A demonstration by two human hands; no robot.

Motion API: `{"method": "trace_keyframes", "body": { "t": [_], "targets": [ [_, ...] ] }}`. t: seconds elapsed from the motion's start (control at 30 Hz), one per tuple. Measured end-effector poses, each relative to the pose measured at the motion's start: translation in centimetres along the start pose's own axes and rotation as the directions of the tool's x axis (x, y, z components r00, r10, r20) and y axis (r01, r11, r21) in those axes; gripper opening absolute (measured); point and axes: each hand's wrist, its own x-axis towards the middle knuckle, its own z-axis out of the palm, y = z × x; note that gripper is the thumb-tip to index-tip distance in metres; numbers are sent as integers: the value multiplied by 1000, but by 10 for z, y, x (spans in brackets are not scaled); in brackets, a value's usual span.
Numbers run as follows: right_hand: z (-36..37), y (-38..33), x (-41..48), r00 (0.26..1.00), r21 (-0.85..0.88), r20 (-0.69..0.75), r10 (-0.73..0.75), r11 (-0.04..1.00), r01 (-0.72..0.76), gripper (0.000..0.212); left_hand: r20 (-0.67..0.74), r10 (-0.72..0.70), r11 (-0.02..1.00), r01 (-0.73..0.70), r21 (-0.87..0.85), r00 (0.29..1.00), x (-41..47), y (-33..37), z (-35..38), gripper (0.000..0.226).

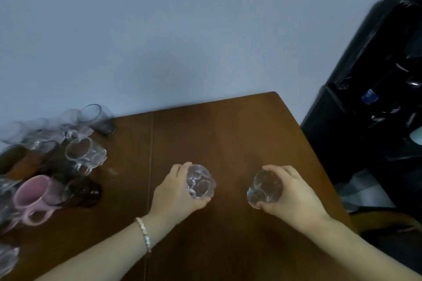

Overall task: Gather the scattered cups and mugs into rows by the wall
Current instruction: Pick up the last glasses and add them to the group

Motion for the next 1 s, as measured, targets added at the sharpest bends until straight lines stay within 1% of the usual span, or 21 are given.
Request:
{"method": "trace_keyframes", "body": {
  "t": [0.13, 0.23, 0.37, 0.5, 0.63, 0.8, 0.87, 1.0],
  "targets": [
    [29, -53, -24, 996, 5, 63, -68, 998, 68, 79, -49, -172, 983, 175, 47, 984, -60, -66, -32, 92],
    [60, -104, -49, 984, -1, 121, -129, 991, 130, 79, -105, -323, 945, 326, 10, 941, -100, -126, -60, 91],
    [106, -160, -81, 978, 0, 150, -149, 989, 150, 79, -155, -399, 914, 405, 8, 904, -122, -204, -85, 88],
    [150, -204, -109, 983, -7, 156, -101, 995, 104, 79, -175, -468, 878, 478, 17, 866, -126, -266, -104, 91],
    [190, -241, -125, 987, -10, 154, -48, 999, 50, 80, -176, -459, 881, 471, 32, 871, -123, -310, -115, 86],
    [230, -269, -126, 992, 23, 122, 24, 999, -27, 80, -142, -409, 897, 425, 118, 902, -118, -325, -111, 83],
    [248, -279, -121, 993, 34, 110, 40, 998, -44, 76, -136, -412, 900, 426, 94, 901, -116, -325, -107, 82],
    [281, -305, -96, 997, -9, 80, 8, 1000, -7, 72, -114, -431, 901, 433, -11, 895, -113, -326, -103, 84]
  ]
}}
